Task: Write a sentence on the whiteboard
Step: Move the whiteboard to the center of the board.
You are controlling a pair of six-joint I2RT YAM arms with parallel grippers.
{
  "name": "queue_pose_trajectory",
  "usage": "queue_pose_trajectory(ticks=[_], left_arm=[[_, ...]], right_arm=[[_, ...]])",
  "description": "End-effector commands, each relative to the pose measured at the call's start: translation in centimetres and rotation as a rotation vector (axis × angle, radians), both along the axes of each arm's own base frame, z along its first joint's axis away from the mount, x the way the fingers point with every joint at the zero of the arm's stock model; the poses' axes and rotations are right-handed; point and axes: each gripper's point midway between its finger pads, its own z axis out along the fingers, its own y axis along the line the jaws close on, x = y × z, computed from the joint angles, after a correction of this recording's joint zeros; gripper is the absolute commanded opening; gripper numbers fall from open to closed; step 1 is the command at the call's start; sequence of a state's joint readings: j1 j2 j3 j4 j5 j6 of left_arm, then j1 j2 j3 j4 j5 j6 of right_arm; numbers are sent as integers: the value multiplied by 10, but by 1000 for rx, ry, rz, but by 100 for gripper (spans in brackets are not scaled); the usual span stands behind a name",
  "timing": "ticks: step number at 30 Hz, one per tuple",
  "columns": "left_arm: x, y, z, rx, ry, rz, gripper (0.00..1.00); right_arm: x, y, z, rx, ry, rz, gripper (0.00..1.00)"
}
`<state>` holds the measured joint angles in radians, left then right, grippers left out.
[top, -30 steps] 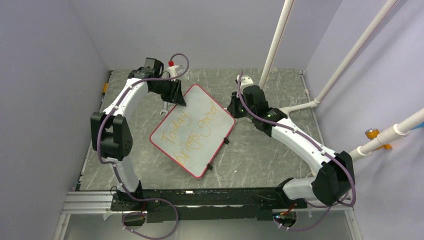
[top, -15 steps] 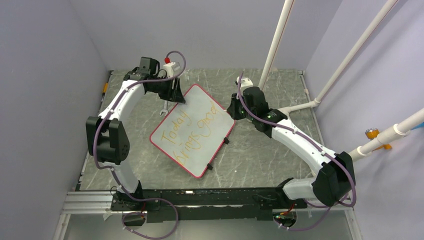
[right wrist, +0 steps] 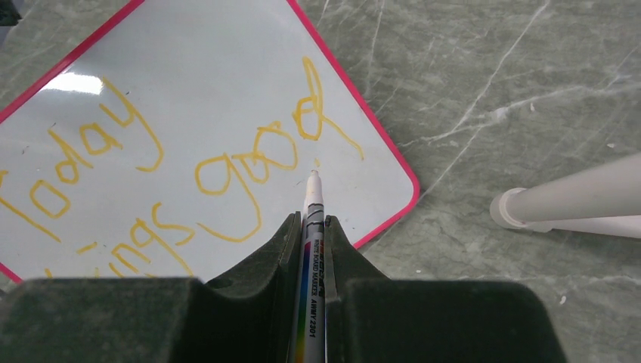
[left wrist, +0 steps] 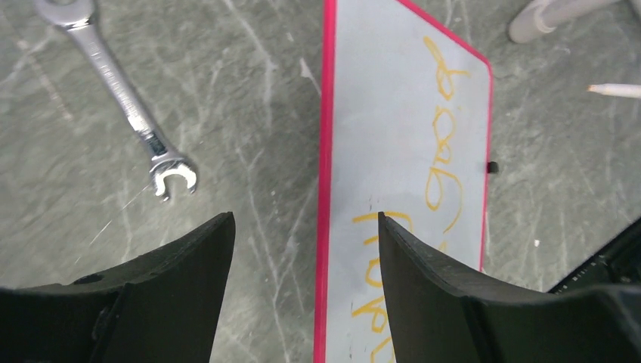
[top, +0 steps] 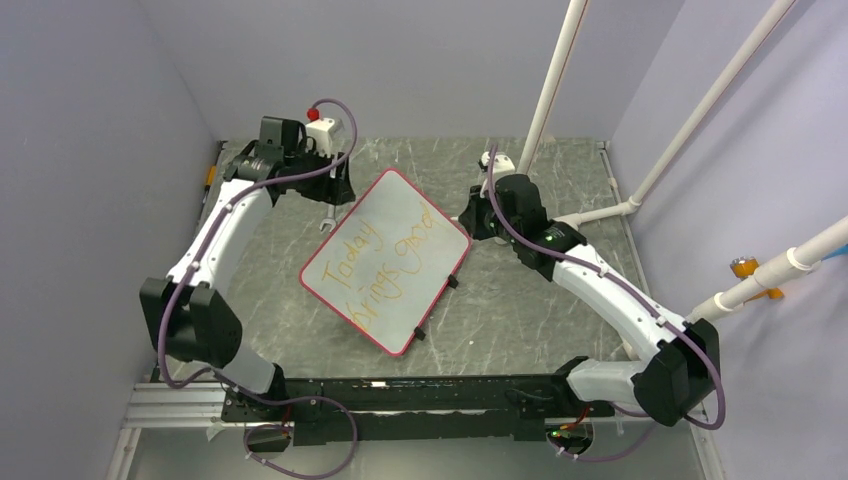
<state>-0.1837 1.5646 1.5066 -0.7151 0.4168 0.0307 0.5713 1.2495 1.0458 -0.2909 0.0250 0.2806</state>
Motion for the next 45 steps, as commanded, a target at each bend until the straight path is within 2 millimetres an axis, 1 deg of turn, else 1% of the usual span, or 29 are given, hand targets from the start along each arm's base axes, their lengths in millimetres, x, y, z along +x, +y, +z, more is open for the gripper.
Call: queue_pose_trajectory(ticks=[1, 7, 10, 13, 15, 17, 22, 25, 29, 31, 35, 40, 43, 45], left_arm=[[-16, 6, 27, 111, -99, 95, 72], [-63, -20, 42, 93, -119, 128, 69], [-89, -36, 51, 52, -132, 102, 65], [-112, -53, 47, 19, -114, 78, 61], [-126, -67, 40, 0, -91, 60, 59], [-137, -78, 30, 4, -72, 63, 56], [-160, -102, -1, 11, -11, 143, 48], [-179, -130, -21, -5, 28, 147, 45], [-200, -160, -45, 31, 70, 194, 41], [-209, -174, -55, 57, 87, 199, 38], [-222, -200, -76, 105, 129, 201, 32], [-234, -220, -111, 141, 198, 194, 31], [-239, -229, -131, 138, 236, 178, 31], [-241, -231, -142, 158, 254, 176, 30]], right_arm=[[2, -10, 28, 14, -74, -49, 0], [4, -25, 41, 12, -115, -128, 0], [4, -34, 48, 15, -138, -172, 0], [1, -45, 54, 21, -158, -220, 0], [-1, -51, 57, 24, -168, -245, 0], [-4, -56, 59, 27, -176, -265, 0], [-8, -68, 63, 18, -186, -310, 0], [-11, -75, 66, 10, -189, -333, 0], [-15, -83, 63, -5, -184, -358, 0], [-17, -86, 61, -12, -178, -368, 0], [-21, -91, 59, -18, -174, -380, 0], [-25, -96, 56, -28, -170, -392, 0], [-26, -97, 54, -34, -168, -394, 0], [-26, -97, 52, -36, -166, -395, 0]])
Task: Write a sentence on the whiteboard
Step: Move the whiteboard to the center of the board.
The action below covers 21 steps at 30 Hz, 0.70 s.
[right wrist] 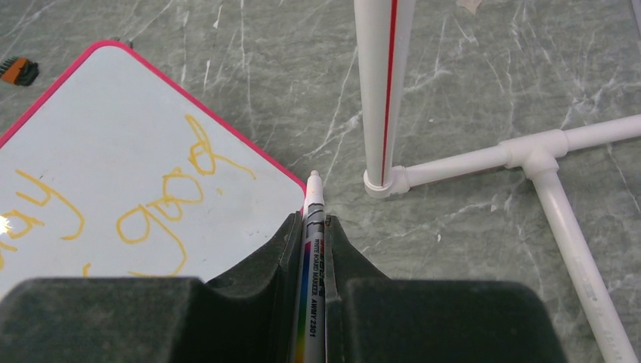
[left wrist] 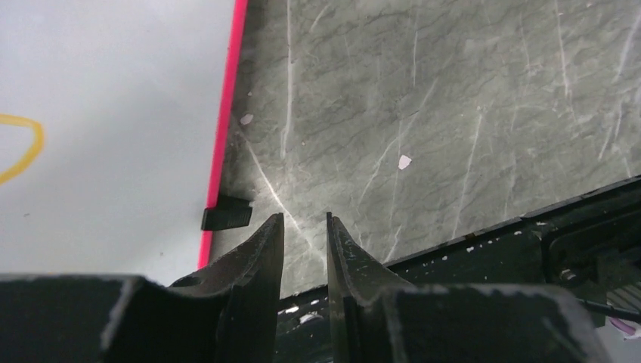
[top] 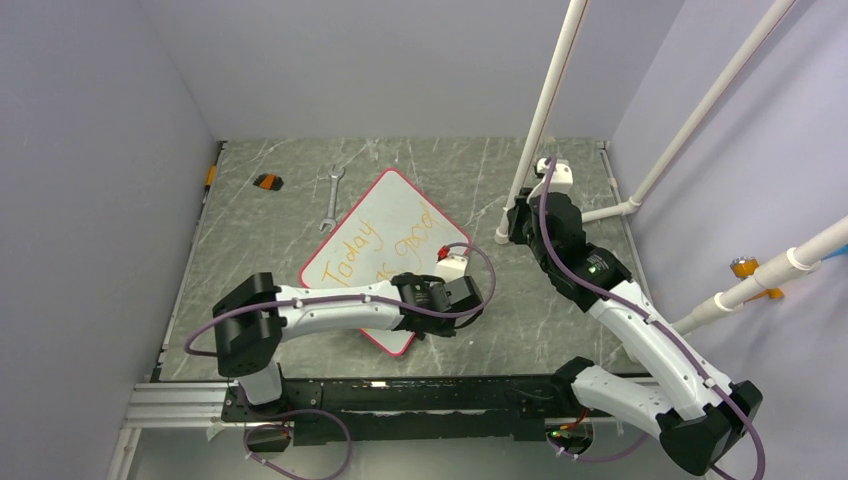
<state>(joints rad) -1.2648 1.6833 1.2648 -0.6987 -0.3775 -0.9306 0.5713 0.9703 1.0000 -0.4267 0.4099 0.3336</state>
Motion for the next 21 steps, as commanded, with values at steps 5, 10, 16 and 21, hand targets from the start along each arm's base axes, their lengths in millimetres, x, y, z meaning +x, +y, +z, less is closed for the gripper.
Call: queue_pose_trajectory(ticks=[5, 10, 16, 21], left_arm=[[-7, -7, -30, -2, 68, 70, 28], [-11, 10, -40, 23, 81, 120, 28], [-20, 23, -46, 62, 95, 134, 30], [-23, 32, -50, 68, 96, 148, 31]], right_arm=[[-2, -7, -1, -2, -9, -29, 0], [-2, -8, -4, -14, -6, -35, 0], [1, -8, -7, -24, -3, -38, 0], [2, -6, -10, -24, 0, -33, 0]])
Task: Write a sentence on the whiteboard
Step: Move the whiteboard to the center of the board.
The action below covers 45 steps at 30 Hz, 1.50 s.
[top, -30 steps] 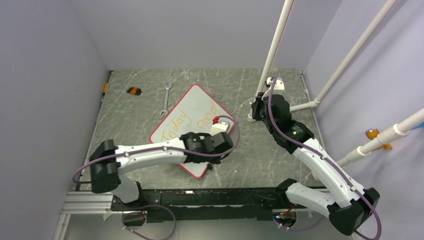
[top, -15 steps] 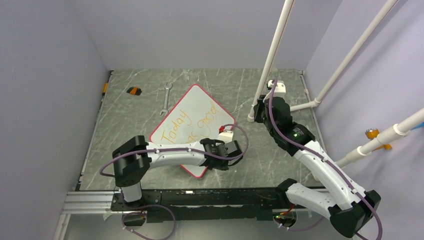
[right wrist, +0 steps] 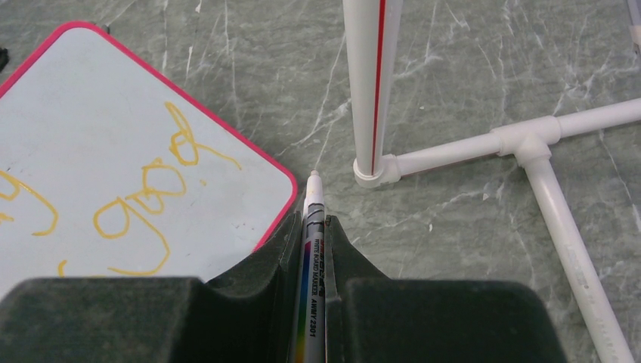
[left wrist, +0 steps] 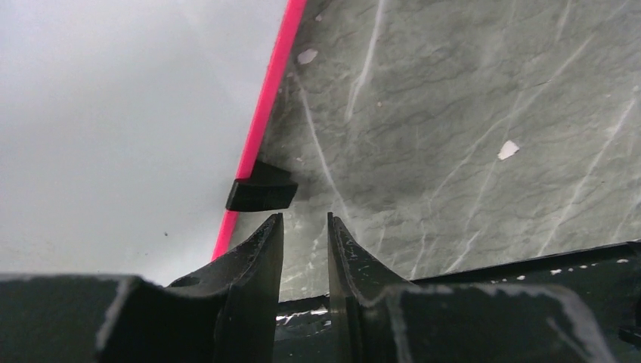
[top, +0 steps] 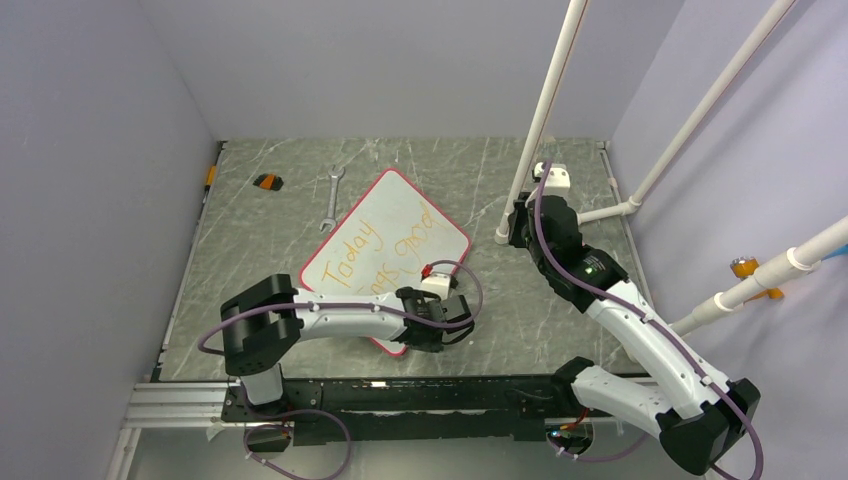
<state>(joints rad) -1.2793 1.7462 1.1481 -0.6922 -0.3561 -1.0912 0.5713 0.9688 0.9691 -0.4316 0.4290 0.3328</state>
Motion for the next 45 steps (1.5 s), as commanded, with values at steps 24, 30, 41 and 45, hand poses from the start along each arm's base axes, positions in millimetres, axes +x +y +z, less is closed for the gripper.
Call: queue_pose_trajectory(ticks=[24, 30, 41, 45], left_arm=[[42, 17, -6, 55, -54, 51, 25], [61, 27, -5, 58, -70, 78, 22], [103, 56, 1, 61, -94, 125, 21], [116, 66, 4, 74, -102, 137, 21]], right_arm=[[3, 3, 5, 5, -23, 10, 0], [3, 3, 4, 3, -22, 12, 0], [5, 7, 1, 4, -16, 21, 0], [6, 7, 0, 3, -14, 22, 0]])
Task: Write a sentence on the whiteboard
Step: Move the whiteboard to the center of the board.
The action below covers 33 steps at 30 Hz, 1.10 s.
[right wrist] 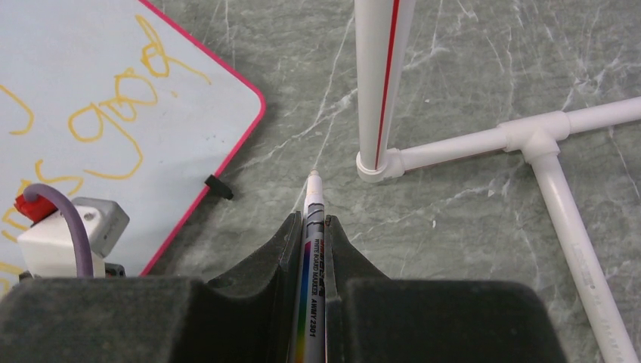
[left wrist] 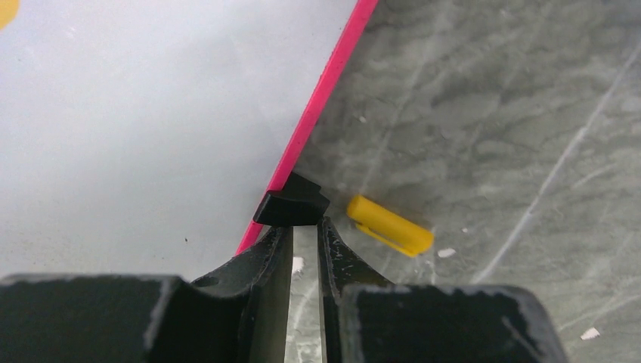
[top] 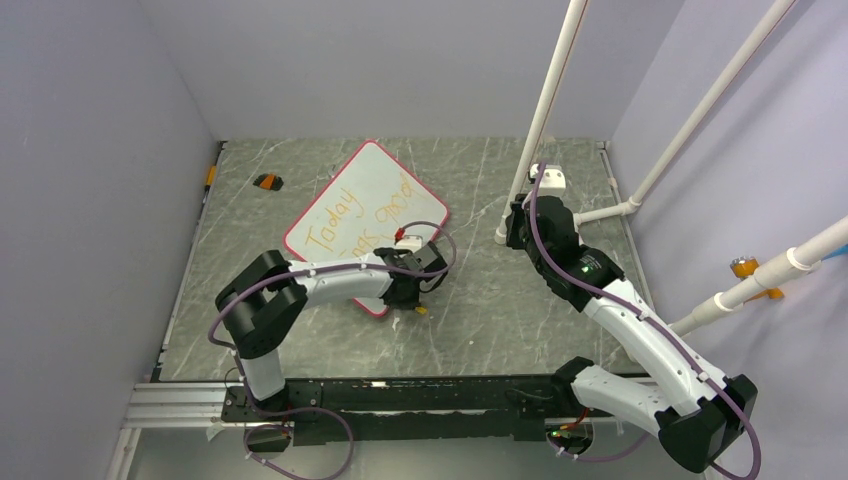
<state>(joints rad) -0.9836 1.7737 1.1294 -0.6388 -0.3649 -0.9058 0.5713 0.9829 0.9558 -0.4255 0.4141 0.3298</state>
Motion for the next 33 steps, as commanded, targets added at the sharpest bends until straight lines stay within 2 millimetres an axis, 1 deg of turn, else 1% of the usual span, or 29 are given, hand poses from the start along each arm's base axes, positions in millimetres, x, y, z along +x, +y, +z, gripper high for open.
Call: queue_pose_trajectory(ticks=[1, 6, 8, 13, 16, 18, 20, 22, 24, 27, 29, 33], left_arm=[[25, 13, 16, 5, -75, 7, 21], [38, 24, 16, 7, -79, 16, 21], [42, 25, 18, 4, -85, 7, 21], [50, 24, 26, 15, -110, -38, 23], [58, 24, 37, 23, -129, -75, 25], [59, 21, 43, 17, -137, -104, 25], [60, 13, 50, -19, -152, -152, 26], [57, 9, 55, -47, -170, -196, 31], [55, 6, 62, -67, -183, -238, 40], [53, 6, 72, -54, -202, -288, 48], [53, 8, 76, -38, -206, -305, 50], [49, 7, 80, -28, -197, -355, 51]], right_arm=[[5, 4, 9, 13, -36, 7, 0], [7, 5, 8, 8, -33, 12, 0], [7, 6, 7, 9, -32, 13, 0], [8, 6, 8, 10, -35, 13, 0], [8, 7, 8, 9, -32, 14, 0], [7, 6, 9, 11, -36, 12, 0], [7, 5, 10, 11, -39, 9, 0], [6, 4, 10, 11, -38, 8, 0], [6, 3, 12, 11, -39, 5, 0], [5, 3, 12, 13, -41, 3, 0], [5, 3, 13, 17, -42, 3, 0], [4, 4, 14, 24, -43, 5, 0]])
